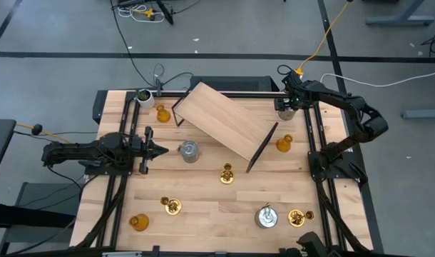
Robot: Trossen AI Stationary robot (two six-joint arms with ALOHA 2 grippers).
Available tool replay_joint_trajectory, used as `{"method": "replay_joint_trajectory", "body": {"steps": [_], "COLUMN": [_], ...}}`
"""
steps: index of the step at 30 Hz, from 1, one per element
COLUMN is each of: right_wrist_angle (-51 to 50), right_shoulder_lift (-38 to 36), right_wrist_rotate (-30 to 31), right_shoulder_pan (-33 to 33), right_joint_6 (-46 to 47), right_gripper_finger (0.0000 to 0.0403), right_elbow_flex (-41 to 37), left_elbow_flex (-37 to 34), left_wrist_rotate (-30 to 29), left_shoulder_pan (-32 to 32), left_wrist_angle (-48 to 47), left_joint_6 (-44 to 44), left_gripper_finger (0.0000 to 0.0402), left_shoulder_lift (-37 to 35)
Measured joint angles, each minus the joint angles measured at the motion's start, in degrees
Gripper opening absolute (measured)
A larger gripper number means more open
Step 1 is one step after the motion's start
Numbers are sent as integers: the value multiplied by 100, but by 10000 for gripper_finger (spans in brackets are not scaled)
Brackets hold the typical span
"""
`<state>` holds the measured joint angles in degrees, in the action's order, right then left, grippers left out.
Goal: Pick & Place candle stick holders
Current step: Put the top right scented candle on the shelf
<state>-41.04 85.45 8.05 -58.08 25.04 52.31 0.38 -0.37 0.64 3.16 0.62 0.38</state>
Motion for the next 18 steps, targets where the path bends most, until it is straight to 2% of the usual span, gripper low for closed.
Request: {"method": "replay_joint_trajectory", "body": {"steps": [8,18], "right_wrist_angle": [-148,-601], "right_shoulder_lift": [-72,-718], "right_wrist_rotate": [-3,-112], "right_shoulder_pan": [8,19], "right_joint_6": [-65,-68], "right_gripper_finger": [362,361], "right_elbow_flex": [1,226], "left_elbow_flex": [1,1], "left_wrist_rotate": [0,-1], "left_shoulder_pan": [-2,-1], "left_wrist_angle": [0,0], "left_joint_6": [0,0], "left_gripper_finger": [12,12], "left_shoulder_lift": [-2,-2]}}
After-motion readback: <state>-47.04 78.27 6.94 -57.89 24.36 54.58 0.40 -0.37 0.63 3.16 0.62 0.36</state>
